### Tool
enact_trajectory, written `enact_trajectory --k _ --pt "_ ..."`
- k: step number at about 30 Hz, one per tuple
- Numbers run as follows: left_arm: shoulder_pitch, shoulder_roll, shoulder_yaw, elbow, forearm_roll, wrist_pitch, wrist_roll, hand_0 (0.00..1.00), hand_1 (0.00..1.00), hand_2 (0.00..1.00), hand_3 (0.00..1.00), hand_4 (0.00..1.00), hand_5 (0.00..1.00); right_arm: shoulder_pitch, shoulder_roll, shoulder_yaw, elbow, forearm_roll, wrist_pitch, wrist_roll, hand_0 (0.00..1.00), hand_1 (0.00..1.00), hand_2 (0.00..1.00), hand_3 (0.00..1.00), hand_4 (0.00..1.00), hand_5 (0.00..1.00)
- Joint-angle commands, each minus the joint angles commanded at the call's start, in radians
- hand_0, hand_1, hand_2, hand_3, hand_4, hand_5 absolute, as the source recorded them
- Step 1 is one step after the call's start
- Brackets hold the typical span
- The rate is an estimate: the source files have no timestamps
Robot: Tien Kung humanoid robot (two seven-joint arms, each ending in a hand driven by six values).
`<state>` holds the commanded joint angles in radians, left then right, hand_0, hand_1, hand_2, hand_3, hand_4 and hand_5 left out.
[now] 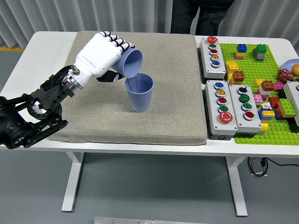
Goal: Pick cup pour cup place
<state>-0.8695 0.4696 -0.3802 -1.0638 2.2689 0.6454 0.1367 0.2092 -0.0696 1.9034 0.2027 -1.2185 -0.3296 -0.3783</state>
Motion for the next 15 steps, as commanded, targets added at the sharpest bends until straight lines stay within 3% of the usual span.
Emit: enact_trajectory --k 15 --pt "-0.026 0.007 0.019 -0.005 0.0 0.0 0.015 0.408 0.492 0.521 0.531 0.693 0.115 -0.004 0.0 -0.002 0.0 0.003 0.0 0.004 0.668 0.61 0.555 0.538 0.002 0.136"
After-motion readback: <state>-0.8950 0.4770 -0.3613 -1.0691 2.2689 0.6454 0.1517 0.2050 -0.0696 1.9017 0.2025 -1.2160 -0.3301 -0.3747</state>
